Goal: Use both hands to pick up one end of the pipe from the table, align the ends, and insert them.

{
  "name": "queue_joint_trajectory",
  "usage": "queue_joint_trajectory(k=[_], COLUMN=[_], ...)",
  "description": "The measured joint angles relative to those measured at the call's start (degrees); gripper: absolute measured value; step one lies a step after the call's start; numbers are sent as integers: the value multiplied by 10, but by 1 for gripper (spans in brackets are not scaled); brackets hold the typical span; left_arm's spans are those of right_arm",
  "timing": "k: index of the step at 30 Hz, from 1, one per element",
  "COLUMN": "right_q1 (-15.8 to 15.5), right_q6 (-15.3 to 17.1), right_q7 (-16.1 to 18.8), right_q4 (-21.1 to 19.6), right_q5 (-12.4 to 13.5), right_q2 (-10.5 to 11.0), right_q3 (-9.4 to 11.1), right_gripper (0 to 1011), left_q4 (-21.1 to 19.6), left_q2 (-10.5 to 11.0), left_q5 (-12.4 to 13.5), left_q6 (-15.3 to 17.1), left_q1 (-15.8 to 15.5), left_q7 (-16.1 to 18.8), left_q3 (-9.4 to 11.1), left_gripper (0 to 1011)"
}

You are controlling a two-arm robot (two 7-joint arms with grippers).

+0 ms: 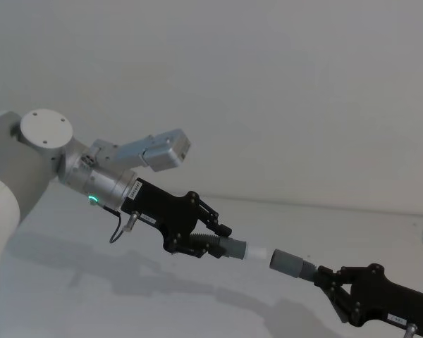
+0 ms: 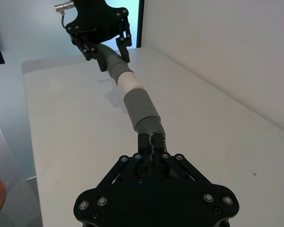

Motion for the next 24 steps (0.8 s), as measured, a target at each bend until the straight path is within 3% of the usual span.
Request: queue_joint_trajectory(k=[24], right_q1=[5], right_q6=[-1], right_q7=[-11], right_q4=[3], right_q5=[6], right_q2=[3], right_q3=[-13], right_gripper=[50], left_q4=[0], left_q2=[0], left_q5=[0], left_q6=[0], left_q1=[0], left_q7=[0], left_q3=[0], left_gripper=[329])
